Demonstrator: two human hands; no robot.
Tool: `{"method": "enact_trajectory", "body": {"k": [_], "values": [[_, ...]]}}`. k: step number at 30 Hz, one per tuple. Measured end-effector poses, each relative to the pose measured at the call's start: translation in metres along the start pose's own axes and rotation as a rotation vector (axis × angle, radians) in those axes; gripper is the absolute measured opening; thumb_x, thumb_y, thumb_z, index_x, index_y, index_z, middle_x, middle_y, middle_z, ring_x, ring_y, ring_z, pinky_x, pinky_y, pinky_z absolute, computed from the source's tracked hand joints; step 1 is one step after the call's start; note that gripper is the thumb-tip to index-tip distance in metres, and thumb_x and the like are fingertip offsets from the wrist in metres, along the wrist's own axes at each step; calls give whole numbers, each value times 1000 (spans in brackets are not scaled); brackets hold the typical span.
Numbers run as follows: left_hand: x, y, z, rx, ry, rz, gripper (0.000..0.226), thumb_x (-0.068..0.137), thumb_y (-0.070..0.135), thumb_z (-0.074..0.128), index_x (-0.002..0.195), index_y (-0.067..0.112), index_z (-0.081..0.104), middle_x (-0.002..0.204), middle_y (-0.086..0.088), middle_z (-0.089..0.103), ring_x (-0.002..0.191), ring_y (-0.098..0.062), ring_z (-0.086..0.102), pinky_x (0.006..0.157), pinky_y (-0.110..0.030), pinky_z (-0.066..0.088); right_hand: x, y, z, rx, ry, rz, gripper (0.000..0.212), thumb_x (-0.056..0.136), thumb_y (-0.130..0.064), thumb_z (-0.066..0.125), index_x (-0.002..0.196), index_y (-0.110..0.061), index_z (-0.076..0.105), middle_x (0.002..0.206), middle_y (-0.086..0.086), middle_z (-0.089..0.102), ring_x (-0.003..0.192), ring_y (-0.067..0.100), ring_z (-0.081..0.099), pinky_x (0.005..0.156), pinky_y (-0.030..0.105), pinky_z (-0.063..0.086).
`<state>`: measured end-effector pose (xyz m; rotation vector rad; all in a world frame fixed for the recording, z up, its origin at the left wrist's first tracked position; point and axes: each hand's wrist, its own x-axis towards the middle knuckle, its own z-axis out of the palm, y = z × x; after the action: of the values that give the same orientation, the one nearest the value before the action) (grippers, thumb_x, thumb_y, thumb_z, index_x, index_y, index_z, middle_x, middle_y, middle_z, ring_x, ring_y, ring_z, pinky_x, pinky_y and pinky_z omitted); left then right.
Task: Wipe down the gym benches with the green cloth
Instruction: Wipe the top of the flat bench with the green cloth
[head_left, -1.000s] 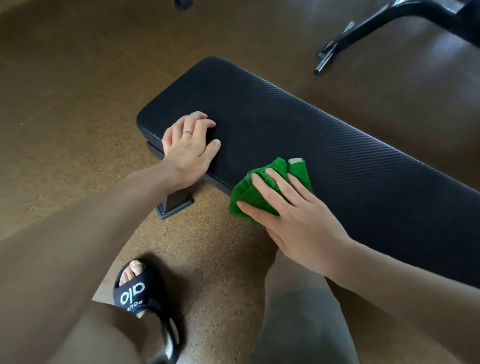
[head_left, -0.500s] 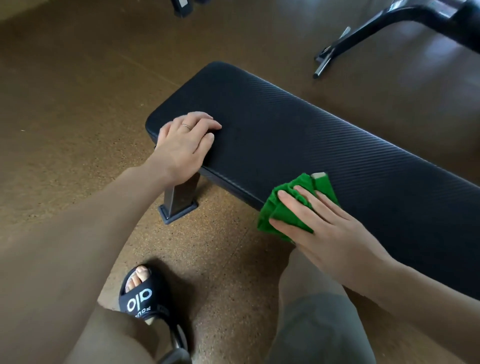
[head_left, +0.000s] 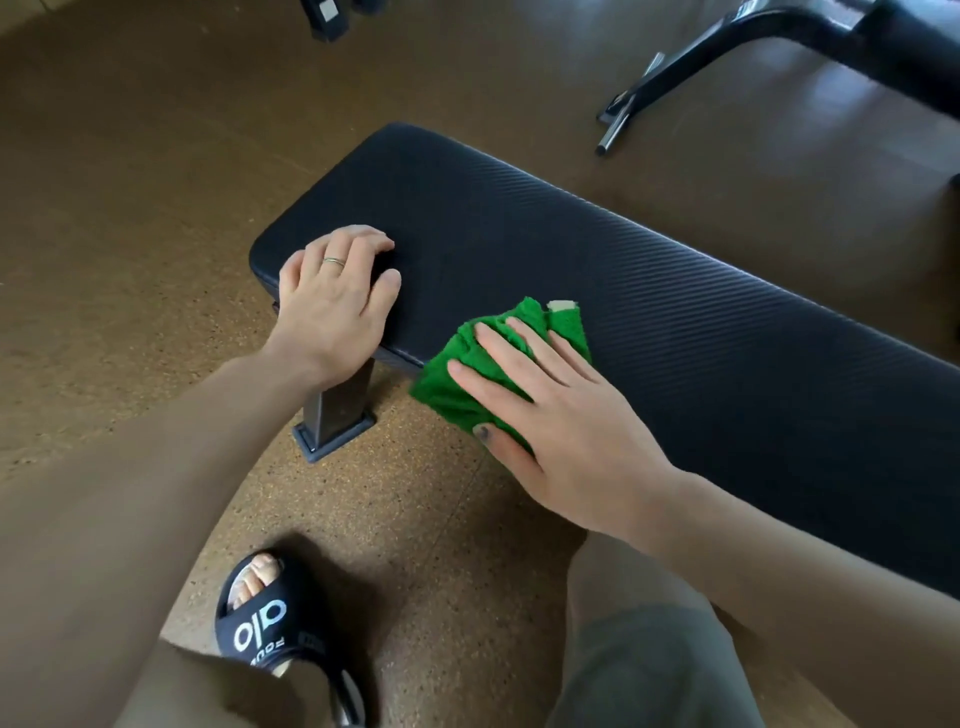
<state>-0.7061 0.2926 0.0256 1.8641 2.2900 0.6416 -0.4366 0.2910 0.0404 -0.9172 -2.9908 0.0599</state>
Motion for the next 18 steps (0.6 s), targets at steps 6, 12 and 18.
{"method": "enact_trajectory", "body": {"k": [6,12,18], "values": [[4,19,3,43,-15,-105,37,108,42,32,137,23,45,150,2,39,144,-25,29,120,-46,16,-40,23,-8,-72,-72,-64,56,109,-48,27,163,-35,25,172,-1,18,160,24,12,130,44,8],[8,27,13,108,69,-160,34,107,38,36,135,20,48,148,-2,43,141,-28,34,117,-46,20,74,36,4,92,122,189,55,106,-47,30,155,-28,47,165,3,37,154,27,29,126,48,23],[3,26,12,88,88,-151,31,108,32,33,133,21,47,146,-2,44,140,-27,34,117,-47,19,102,18,1,93,112,321,56,109,-42,27,160,-22,37,170,6,28,157,30,20,127,50,17]]}}
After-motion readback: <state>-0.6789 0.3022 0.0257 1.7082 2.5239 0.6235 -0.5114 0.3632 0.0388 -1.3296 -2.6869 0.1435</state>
